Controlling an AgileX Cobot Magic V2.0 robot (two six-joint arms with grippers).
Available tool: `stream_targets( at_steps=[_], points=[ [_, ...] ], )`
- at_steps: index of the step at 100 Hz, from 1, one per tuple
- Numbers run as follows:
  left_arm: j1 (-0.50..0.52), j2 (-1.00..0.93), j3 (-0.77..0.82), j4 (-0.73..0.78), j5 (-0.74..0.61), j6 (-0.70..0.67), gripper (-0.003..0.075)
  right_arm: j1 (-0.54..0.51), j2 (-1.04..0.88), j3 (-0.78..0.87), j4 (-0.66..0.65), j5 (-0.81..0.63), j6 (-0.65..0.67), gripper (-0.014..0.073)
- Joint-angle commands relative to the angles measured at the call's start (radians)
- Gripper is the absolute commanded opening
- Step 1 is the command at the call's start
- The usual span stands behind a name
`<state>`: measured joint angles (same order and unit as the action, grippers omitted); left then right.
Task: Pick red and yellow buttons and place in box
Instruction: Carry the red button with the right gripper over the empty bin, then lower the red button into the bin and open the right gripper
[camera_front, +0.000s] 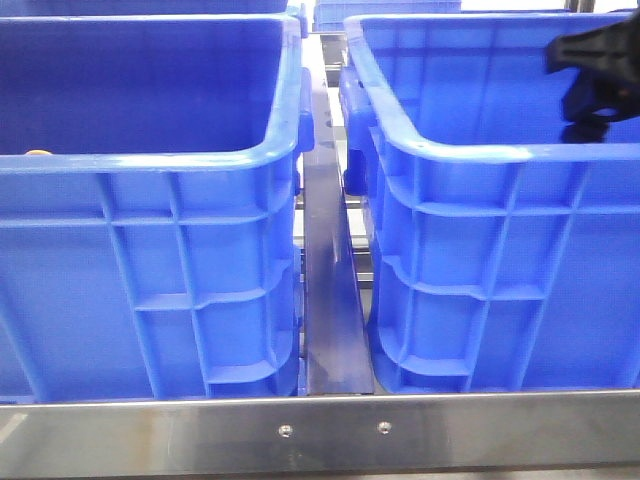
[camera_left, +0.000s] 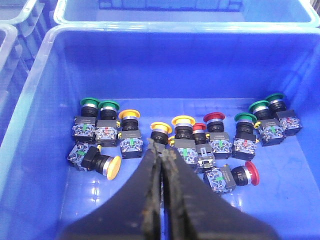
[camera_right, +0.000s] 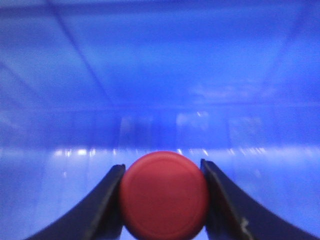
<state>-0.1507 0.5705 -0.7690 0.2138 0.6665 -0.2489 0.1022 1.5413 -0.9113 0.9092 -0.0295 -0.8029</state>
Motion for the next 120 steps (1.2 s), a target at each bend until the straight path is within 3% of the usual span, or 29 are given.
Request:
stream_targets(
  at_steps=[1,45,67,76,100,120],
  points=[
    [0.002,0.004,-0.025,0.001,-0.082,-0.011,-0.0019,0.013,0.002,-0.076,0.002,-0.053,-0.014,0.0188],
    [0.002,0.004,-0.025,0.001,-0.082,-0.011,-0.0019,0.046,0.187,-0.209,0.002,-0.063,-0.014,0.0188],
    [0.002,0.004,-0.025,0.001,-0.082,-0.011,-0.0019,0.046,0.206,-0.209,0.002,0.03,-0.014,0.0199],
    [0.002,0.004,-0.025,0.001,-0.082,-0.011,-0.0019,0.046,0.199,-0.209,0.002,0.03,-0.014,0.0271],
    [0.002,0.004,-0.025,0.001,-0.082,-0.011,-0.0019,0.042,0.163,-0.209,0.002,0.03,-0.014,0.0598],
    [0.002,0.004,-0.025,0.001,-0.075,-0.011,-0.0019,0.032,0.082,-0.208,0.002,0.072,-0.014,0.0609]
  ],
)
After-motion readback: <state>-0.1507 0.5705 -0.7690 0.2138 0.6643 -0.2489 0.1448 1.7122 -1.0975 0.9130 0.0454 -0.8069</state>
